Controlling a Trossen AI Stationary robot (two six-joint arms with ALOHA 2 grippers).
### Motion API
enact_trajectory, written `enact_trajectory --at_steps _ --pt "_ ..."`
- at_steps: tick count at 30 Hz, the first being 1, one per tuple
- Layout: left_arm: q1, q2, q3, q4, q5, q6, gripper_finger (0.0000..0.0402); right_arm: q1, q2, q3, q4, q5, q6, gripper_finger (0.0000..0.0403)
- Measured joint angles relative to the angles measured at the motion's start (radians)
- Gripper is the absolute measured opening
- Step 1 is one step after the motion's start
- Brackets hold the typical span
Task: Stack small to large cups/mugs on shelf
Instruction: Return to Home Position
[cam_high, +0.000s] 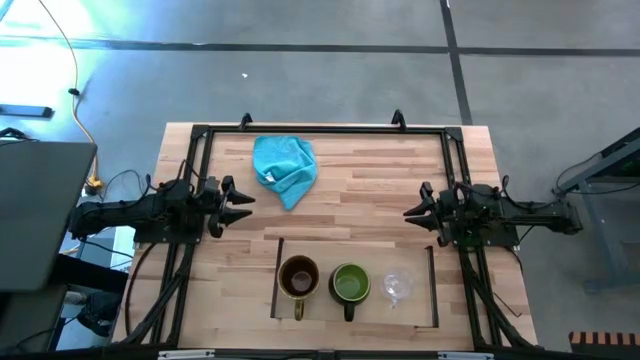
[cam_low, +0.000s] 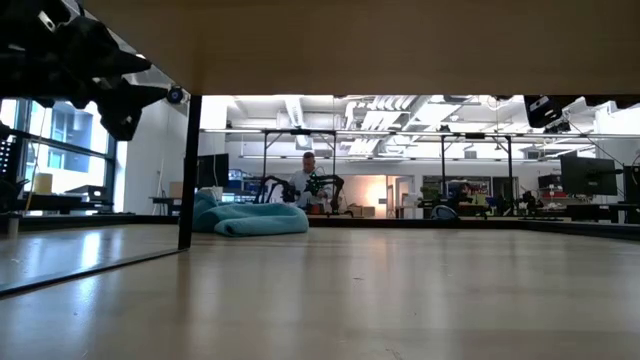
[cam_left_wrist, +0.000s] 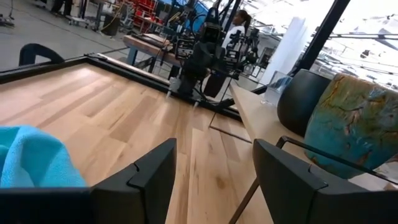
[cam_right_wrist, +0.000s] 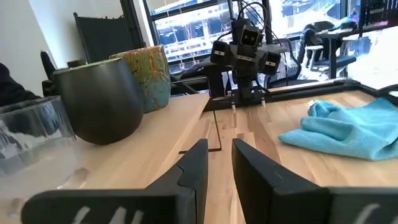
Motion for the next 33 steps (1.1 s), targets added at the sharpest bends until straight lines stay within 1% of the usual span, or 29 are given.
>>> enact_trajectory --at_steps 6,12,14,17,20,22,27,30,33 --pt "0.0 0.001 0.0 -0.001 -0.004 -0.01 0.02 0.0 0.0 0.0 0.0 0.0 0.062 0.0064" --pt "0.0 0.001 0.0 0.004 -0.004 -0.021 0.02 0.0 0.0 0.0 0.0 0.001 0.067 0.0064" --pt "0.0 0.001 0.0 0.034 -0.003 -0.015 0.02 0.0 0.0 0.0 0.0 0.008 0.097 0.0064" --pt "0.0 0.001 0.0 0.05 0.008 0.05 0.02 0.0 0.0 -0.001 -0.002 0.03 0.158 0.0064" --pt "0.0 0.001 0.0 0.047 0.066 0.131 0.02 0.0 0.0 -0.001 -0.003 0.032 0.172 0.0064" --pt "0.0 0.001 0.0 0.04 0.088 0.202 0.02 0.002 0.0 -0.001 -0.004 0.03 0.115 0.0064" --pt "0.0 0.001 0.0 0.015 0.084 0.295 0.02 0.035 0.0 -0.001 -0.004 0.027 -0.163 0.0064" --pt "0.0 0.001 0.0 0.015 0.091 0.322 0.02 0.045 0.002 -0.001 -0.006 0.05 -0.233 0.0064" --pt "0.0 0.001 0.0 0.015 0.091 0.325 0.02 0.045 0.017 -0.001 -0.008 0.055 -0.256 0.0064"
